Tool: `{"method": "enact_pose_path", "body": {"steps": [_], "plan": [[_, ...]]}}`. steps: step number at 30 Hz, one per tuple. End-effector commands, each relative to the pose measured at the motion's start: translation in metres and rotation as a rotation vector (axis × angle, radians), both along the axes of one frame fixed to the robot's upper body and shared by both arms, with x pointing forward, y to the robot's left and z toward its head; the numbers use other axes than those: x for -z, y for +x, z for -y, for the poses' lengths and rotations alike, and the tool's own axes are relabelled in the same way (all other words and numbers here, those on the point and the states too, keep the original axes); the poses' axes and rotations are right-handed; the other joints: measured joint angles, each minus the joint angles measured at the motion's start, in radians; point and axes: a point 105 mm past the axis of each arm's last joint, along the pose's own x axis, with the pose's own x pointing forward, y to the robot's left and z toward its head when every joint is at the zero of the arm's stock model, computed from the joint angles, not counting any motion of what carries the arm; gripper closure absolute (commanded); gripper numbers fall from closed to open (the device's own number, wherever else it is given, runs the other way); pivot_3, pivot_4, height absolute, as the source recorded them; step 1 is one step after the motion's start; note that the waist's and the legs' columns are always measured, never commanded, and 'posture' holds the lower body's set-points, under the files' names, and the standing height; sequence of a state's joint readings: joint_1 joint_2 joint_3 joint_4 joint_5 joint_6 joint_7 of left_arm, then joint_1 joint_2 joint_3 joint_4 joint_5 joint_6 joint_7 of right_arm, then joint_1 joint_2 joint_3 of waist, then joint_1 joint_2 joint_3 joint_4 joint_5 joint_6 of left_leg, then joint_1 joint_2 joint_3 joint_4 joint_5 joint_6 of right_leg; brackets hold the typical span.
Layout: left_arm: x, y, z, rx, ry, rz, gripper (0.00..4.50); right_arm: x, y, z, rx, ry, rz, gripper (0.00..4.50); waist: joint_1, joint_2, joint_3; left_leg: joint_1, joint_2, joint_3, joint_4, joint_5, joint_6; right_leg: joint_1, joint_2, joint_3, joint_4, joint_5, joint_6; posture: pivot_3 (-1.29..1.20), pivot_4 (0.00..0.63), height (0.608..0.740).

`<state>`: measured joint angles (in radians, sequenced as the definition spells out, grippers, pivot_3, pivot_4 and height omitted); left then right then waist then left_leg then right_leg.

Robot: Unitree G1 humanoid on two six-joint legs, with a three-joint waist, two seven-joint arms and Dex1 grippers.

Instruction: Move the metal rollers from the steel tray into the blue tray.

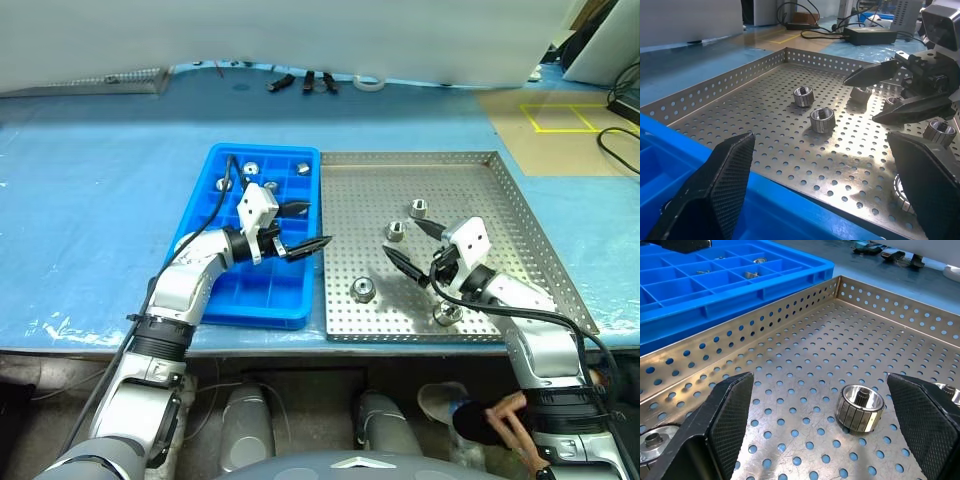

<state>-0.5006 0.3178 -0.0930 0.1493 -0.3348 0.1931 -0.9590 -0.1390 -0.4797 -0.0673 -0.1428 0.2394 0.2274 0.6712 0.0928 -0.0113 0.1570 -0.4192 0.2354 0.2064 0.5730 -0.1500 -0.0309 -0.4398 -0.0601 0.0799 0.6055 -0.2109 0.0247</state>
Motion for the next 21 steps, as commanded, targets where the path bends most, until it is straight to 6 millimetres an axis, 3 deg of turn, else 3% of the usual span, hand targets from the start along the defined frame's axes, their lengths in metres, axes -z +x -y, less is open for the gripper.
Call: {"method": "enact_pose_path", "body": {"steps": [1, 21], "plan": [[-0.0063, -0.0012, -0.0008, 0.004, -0.008, 0.036, 0.04, -0.0157, -0.0008, -0.003, -0.02, 0.001, 0.064, 0.0, 0.0, 0.0, 0.0, 0.0, 0.0, 0.0, 0.0, 0.0, 0.0, 0.0, 0.0, 0.0, 0.0, 0.0, 0.0, -0.01, 0.15, 0.74], [-0.0076, -0.0013, -0.0006, -0.002, -0.012, 0.037, 0.04, -0.0211, 0.0005, -0.0005, -0.015, -0.004, 0.075, 0.0, 0.0, 0.0, 0.0, 0.0, 0.0, 0.0, -0.001, 0.0, 0.0, 0.0, 0.0, 0.0, 0.0, -0.001, -0.001, -0.01, 0.15, 0.74]]}}
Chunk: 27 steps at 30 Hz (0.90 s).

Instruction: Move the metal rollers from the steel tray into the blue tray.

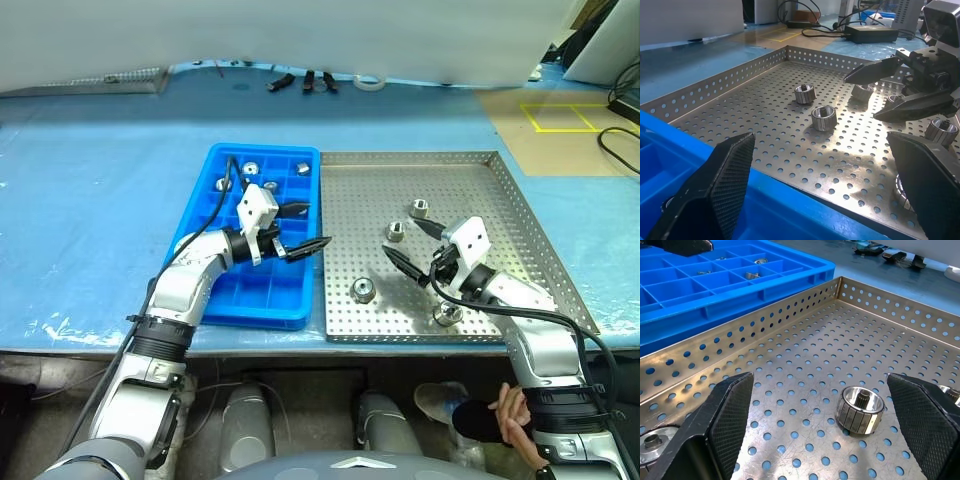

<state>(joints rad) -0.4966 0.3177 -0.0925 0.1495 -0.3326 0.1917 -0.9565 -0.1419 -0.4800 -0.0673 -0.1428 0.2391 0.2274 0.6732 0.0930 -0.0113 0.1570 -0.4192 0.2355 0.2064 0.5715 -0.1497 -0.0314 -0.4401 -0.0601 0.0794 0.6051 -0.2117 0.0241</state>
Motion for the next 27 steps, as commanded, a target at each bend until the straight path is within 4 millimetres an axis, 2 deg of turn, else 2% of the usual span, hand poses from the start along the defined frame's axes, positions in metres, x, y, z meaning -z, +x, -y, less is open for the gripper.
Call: {"method": "enact_pose_path", "body": {"steps": [1, 12, 17, 21, 27], "plan": [[-0.01, -0.001, 0.001, 0.004, -0.015, 0.039, 0.04, -0.021, 0.0, 0.0, -0.013, -0.005, 0.074, 0.0, 0.0, 0.0, 0.0, 0.0, 0.0, 0.0, 0.0, 0.0, 0.0, 0.0, 0.0, 0.0, 0.0, 0.0, 0.0, -0.01, 0.15, 0.74], [-0.025, 0.007, 0.018, 0.071, -0.003, 0.043, 0.04, -0.026, -0.003, 0.008, 0.031, -0.01, 0.096, 0.0, -0.001, 0.0, 0.0, 0.0, 0.0, 0.0, 0.0, 0.0, 0.0, 0.0, 0.0, 0.0, 0.0, 0.0, 0.0, -0.07, 0.15, 0.74], [-0.036, 0.017, 0.041, 0.137, 0.012, 0.05, 0.04, -0.03, -0.005, 0.016, 0.078, -0.01, 0.113, 0.0, -0.005, 0.0, 0.0, 0.0, -0.001, 0.0, 0.0, 0.0, -0.001, 0.0, -0.001, 0.0, 0.0, 0.0, 0.0, -0.13, 0.15, 0.74], [-0.032, 0.03, 0.067, 0.186, 0.061, 0.05, 0.04, -0.032, -0.012, 0.024, 0.135, -0.007, 0.126, 0.0, -0.015, 0.0, 0.0, 0.0, -0.001, 0.0, 0.0, 0.0, -0.001, 0.0, -0.001, 0.0, 0.0, 0.0, 0.0, -0.2, 0.15, 0.74], [-0.023, 0.048, 0.092, 0.194, 0.129, 0.049, 0.04, -0.034, -0.028, 0.031, 0.198, 0.001, 0.135, 0.0, -0.046, 0.0, 0.0, 0.0, -0.003, 0.0, 0.0, 0.0, 0.0, 0.0, -0.001, 0.001, 0.0, 0.0, 0.002, -0.3, 0.15, 0.74]]}}
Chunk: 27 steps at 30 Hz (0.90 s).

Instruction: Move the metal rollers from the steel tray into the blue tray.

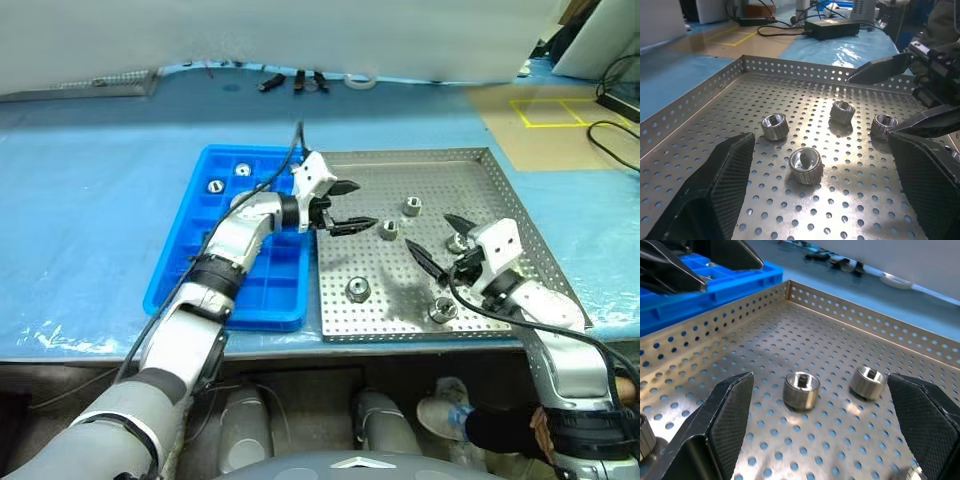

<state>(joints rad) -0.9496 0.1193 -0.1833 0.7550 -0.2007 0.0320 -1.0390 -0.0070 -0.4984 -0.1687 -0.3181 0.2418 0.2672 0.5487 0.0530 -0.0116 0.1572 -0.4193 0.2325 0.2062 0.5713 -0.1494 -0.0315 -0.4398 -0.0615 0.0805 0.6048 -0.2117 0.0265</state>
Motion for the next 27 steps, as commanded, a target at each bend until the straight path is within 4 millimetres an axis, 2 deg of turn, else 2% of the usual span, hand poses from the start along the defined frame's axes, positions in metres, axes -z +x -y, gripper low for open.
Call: {"method": "enact_pose_path", "body": {"steps": [1, 6, 12, 17, 22, 27], "plan": [[-0.005, 0.007, 0.015, 0.017, 0.035, 0.049, 0.04, -0.02, -0.012, 0.002, 0.029, 0.013, 0.073, 0.0, -0.011, 0.0, 0.0, 0.0, 0.0, 0.0, 0.0, 0.0, 0.0, 0.0, 0.0, 0.0, 0.0, 0.0, 0.0, -0.32, 0.15, 0.74], [0.009, 0.02, 0.032, -0.076, 0.14, 0.038, 0.04, -0.024, -0.025, 0.007, 0.09, 0.016, 0.083, 0.0, -0.029, 0.0, 0.0, 0.0, -0.005, 0.0, 0.0, -0.001, 0.002, 0.001, -0.005, 0.0, 0.0, -0.002, 0.001, -0.4, 0.15, 0.74], [0.016, 0.023, 0.052, -0.151, 0.197, 0.049, 0.04, -0.019, -0.042, 0.01, 0.152, 0.021, 0.063, 0.0, -0.055, -0.001, 0.0, -0.001, -0.015, -0.001, 0.003, -0.006, 0.011, 0.003, -0.015, 0.0, -0.002, -0.005, 0.007, -0.47, 0.15, 0.74], [0.021, 0.022, 0.054, -0.162, 0.204, 0.032, 0.04, -0.017, -0.051, 0.011, 0.187, 0.029, 0.053, 0.0, -0.071, -0.001, 0.001, -0.003, -0.017, -0.001, 0.003, -0.008, 0.014, 0.003, -0.017, 0.0, -0.003, -0.007, 0.01, -0.49, 0.15, 0.74], [0.043, 0.02, 0.049, -0.177, 0.281, 0.014, 0.04, -0.013, -0.054, 0.009, 0.196, 0.031, 0.043, 0.0, -0.08, -0.001, 0.001, -0.004, -0.019, -0.001, 0.003, -0.009, 0.015, 0.003, -0.019, 0.0, -0.004, -0.007, 0.011, -0.5, 0.15, 0.74], [0.045, 0.02, 0.055, -0.22, 0.249, -0.005, 0.04, -0.014, -0.053, 0.014, 0.22, 0.025, 0.05, 0.0, -0.086, -0.001, 0.001, -0.006, -0.023, -0.001, 0.003, -0.01, 0.016, 0.003, -0.023, 0.0, -0.005, -0.008, 0.012, -0.52, 0.15, 0.74]]}}
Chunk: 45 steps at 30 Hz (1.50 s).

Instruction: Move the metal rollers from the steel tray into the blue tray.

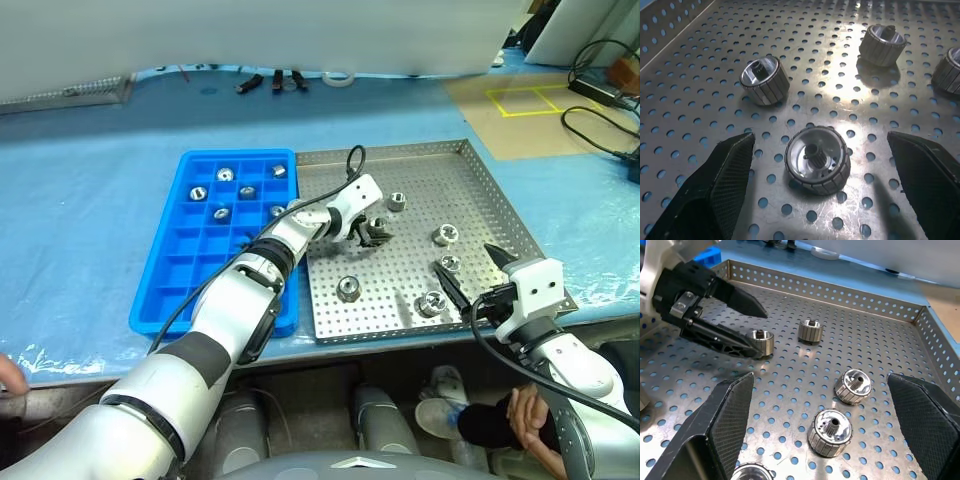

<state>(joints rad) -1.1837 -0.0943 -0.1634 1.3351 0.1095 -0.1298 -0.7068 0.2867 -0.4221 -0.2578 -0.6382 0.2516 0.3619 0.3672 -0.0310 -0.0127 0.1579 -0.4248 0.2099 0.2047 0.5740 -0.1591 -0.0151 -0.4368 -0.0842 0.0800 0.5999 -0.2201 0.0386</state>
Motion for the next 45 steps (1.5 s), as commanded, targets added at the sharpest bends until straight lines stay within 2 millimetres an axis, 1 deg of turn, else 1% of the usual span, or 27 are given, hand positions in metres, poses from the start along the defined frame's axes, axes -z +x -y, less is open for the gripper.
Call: {"method": "enact_pose_path", "body": {"steps": [1, 4, 7, 10, 13, 16, 18, 19, 20, 21, 23, 32, 35, 38, 39, 40, 43, 45], "plan": [[-0.007, 0.002, 0.008, -0.032, -0.013, 0.033, 0.04, -0.013, -0.002, 0.0, 0.006, -0.014, 0.054, 0.0, -0.003, 0.0, 0.0, -0.001, -0.002, 0.0, 0.0, 0.0, 0.001, 0.0, -0.003, -0.001, 0.0, 0.0, 0.001, -0.52, 0.15, 0.74], [-0.001, 0.004, 0.01, -0.076, 0.025, 0.058, 0.04, -0.011, -0.004, 0.0, 0.013, -0.018, 0.048, 0.0, -0.009, 0.0, 0.0, -0.004, -0.004, 0.0, 0.003, -0.003, 0.005, 0.0, -0.006, -0.002, -0.001, -0.001, 0.002, -0.53, 0.15, 0.74], [0.009, 0.0, 0.013, -0.089, 0.058, 0.037, 0.04, -0.01, -0.005, 0.001, 0.026, -0.019, 0.046, 0.0, -0.013, 0.0, 0.0, -0.007, -0.004, -0.001, 0.004, -0.004, 0.008, 0.0, -0.007, -0.003, -0.005, 0.0, 0.004, -0.54, 0.15, 0.74], [0.019, -0.001, 0.012, -0.111, 0.097, 0.014, 0.04, -0.01, -0.005, 0.002, 0.036, -0.02, 0.045, 0.0, -0.016, 0.0, 0.0, -0.008, -0.004, -0.001, 0.004, -0.005, 0.008, 0.001, -0.007, -0.004, -0.008, 0.001, 0.005, -0.55, 0.15, 0.74], [0.022, -0.002, 0.011, -0.109, 0.116, 0.018, 0.04, -0.01, -0.006, 0.002, 0.042, -0.019, 0.045, 0.0, -0.02, 0.0, 0.0, -0.007, -0.004, -0.003, 0.004, -0.005, 0.009, 0.005, -0.007, -0.007, -0.01, 0.001, 0.005, -0.56, 0.15, 0.74], [0.025, -0.004, 0.01, -0.093, 0.119, 0.004, 0.62, -0.01, -0.006, 0.002, 0.051, -0.016, 0.045, 0.0, -0.028, 0.0, 0.0, -0.006, -0.004, -0.003, 0.004, -0.006, 0.01, 0.008, -0.009, -0.008, -0.012, 0.001, 0.005, -0.56, 0.15, 0.74], [0.026, -0.005, 0.011, -0.074, 0.121, 0.001, 1.31, -0.01, -0.007, 0.001, 0.054, -0.013, 0.046, 0.0, -0.035, 0.0, 0.0, -0.005, -0.004, -0.003, 0.004, -0.006, 0.01, 0.01, -0.009, -0.009, -0.012, 0.001, 0.005, -0.56, 0.15, 0.74], [0.026, -0.006, 0.011, -0.066, 0.117, -0.004, 1.61, -0.01, -0.006, 0.001, 0.054, -0.012, 0.047, 0.0, -0.038, 0.0, 0.0, -0.004, -0.004, -0.003, 0.004, -0.006, 0.01, 0.011, -0.01, -0.009, -0.013, 0.001, 0.005, -0.56, 0.15, 0.74], [0.025, -0.008, 0.013, -0.049, 0.107, -0.013, 1.81, -0.01, -0.006, 0.0, 0.053, -0.011, 0.047, 0.0, -0.04, 0.0, 0.0, -0.003, -0.004, -0.003, 0.004, -0.006, 0.01, 0.012, -0.01, -0.009, -0.013, 0.001, 0.005, -0.56, 0.15, 0.74], [0.024, -0.01, 0.015, -0.028, 0.093, -0.024, 2.17, -0.009, -0.006, -0.001, 0.051, -0.01, 0.048, 0.0, -0.041, 0.0, 0.0, -0.003, -0.004, -0.003, 0.004, -0.006, 0.01, 0.012, -0.01, -0.009, -0.013, 0.001, 0.005, -0.56, 0.15, 0.74], [0.022, -0.011, 0.016, -0.016, 0.08, -0.034, 2.75, -0.009, -0.005, -0.003, 0.048, -0.009, 0.049, 0.0, -0.041, 0.0, 0.0, -0.002, -0.004, -0.003, 0.004, -0.006, 0.01, 0.012, -0.009, -0.009, -0.013, 0.001, 0.005, -0.55, 0.15, 0.74], [0.022, -0.008, 0.005, -0.013, 0.054, -0.058, 2.8, -0.014, 0.003, -0.004, 0.032, -0.009, 0.059, 0.0, -0.04, 0.0, 0.0, -0.003, -0.004, -0.003, 0.004, -0.006, 0.011, 0.012, -0.01, -0.009, -0.014, 0.001, 0.005, -0.51, 0.15, 0.74], [0.004, -0.003, 0.002, 0.001, -0.017, -0.028, 2.8, -0.017, 0.007, -0.011, -0.009, -0.004, 0.067, 0.0, -0.039, 0.0, 0.0, -0.003, -0.004, -0.003, 0.004, -0.006, 0.011, 0.012, -0.01, -0.009, -0.014, 0.001, 0.005, -0.49, 0.15, 0.74], [-0.023, 0.0, -0.002, 0.049, -0.136, -0.023, 2.8, -0.022, 0.011, -0.017, -0.054, -0.003, 0.08, 0.0, -0.037, 0.0, 0.0, -0.003, -0.004, -0.003, 0.003, -0.006, 0.011, 0.012, -0.009, -0.009, -0.014, 0.001, 0.005, -0.46, 0.15, 0.74], [-0.036, 0.0, -0.006, 0.086, -0.198, -0.023, 2.8, -0.025, 0.014, -0.021, -0.077, 0.003, 0.086, 0.0, -0.036, 0.0, 0.0, -0.003, -0.004, -0.003, 0.003, -0.006, 0.011, 0.012, -0.01, -0.009, -0.014, 0.001, 0.004, -0.45, 0.15, 0.74], [-0.044, 0.0, -0.009, 0.112, -0.236, -0.021, 2.8, -0.027, 0.015, -0.022, -0.093, 0.006, 0.089, 0.0, -0.035, 0.0, 0.0, -0.003, -0.004, -0.003, 0.003, -0.006, 0.011, 0.012, -0.01, -0.009, -0.014, 0.001, 0.004, -0.43, 0.15, 0.74], [-0.074, 0.006, -0.039, 0.14, -0.331, 0.052, 2.8, -0.039, 0.027, -0.038, -0.199, 0.016, 0.114, 0.0, -0.034, 0.001, 0.0, -0.002, -0.004, -0.003, 0.003, -0.006, 0.011, 0.012, -0.009, -0.01, -0.013, 0.001, 0.004, -0.37, 0.15, 0.74], [-0.085, 0.007, -0.057, 0.142, -0.363, 0.079, 2.8, -0.047, 0.035, -0.048, -0.262, 0.023, 0.126, 0.0, -0.029, 0.001, 0.0, -0.002, -0.004, -0.003, 0.002, -0.006, 0.011, 0.012, -0.009, -0.009, -0.012, 0.001, 0.004, -0.31, 0.15, 0.74]]}}
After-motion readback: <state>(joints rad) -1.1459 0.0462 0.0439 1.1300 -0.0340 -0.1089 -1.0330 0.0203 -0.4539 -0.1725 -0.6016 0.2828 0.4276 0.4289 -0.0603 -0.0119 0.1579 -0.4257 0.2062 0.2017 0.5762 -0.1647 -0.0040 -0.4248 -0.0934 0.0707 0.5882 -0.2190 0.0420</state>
